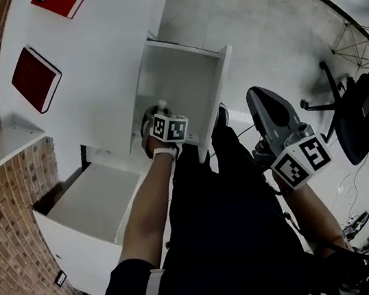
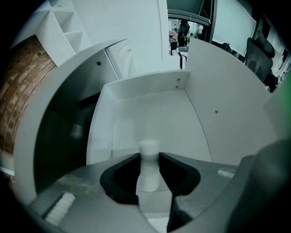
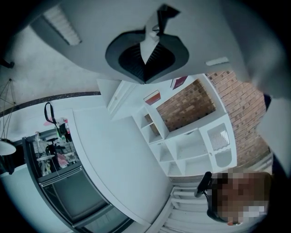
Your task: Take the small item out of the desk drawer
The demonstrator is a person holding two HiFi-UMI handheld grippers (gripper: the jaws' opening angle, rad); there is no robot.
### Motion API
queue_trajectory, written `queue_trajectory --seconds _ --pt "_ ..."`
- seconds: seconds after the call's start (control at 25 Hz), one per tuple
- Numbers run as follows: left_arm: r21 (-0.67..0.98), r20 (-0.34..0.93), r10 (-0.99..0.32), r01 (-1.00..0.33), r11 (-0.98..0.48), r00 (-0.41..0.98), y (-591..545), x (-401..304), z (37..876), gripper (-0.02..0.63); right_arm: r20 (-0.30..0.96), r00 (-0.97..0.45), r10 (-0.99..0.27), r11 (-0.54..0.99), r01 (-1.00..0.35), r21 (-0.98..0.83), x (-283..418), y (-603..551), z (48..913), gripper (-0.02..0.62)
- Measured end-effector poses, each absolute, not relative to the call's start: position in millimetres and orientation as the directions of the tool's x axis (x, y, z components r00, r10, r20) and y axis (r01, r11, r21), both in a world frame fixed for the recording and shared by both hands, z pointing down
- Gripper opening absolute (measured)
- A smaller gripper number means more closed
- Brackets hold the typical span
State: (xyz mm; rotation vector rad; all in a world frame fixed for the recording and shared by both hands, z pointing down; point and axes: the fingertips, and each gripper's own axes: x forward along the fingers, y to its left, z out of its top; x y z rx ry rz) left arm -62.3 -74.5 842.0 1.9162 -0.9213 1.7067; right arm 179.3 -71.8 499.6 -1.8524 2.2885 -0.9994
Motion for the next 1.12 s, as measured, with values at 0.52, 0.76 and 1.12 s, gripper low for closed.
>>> queue_trajectory --seconds 0.52,0.76,1.12 --pt "-0.007 0.875 -0.387 -0.792 -0.611 0.291 -96 -38 719 0.140 0.298 -0.400 -0.867 0.233 -0.853 -0.467 129 -94 459 0.003" --pt "0.011 0.791 -0.502 -0.828 -0.560 0.350 -111 -44 656 0.140 0.262 -0.431 -0.864 0.284 -0.845 -0.453 116 -99 440 0.002" --pt "-0.005 0.614 -0.667 -0.843 -0.538 0.421 -132 -50 554 0.140 0.195 -0.454 -0.869 0.339 -0.835 -0.434 106 -110 404 0.002"
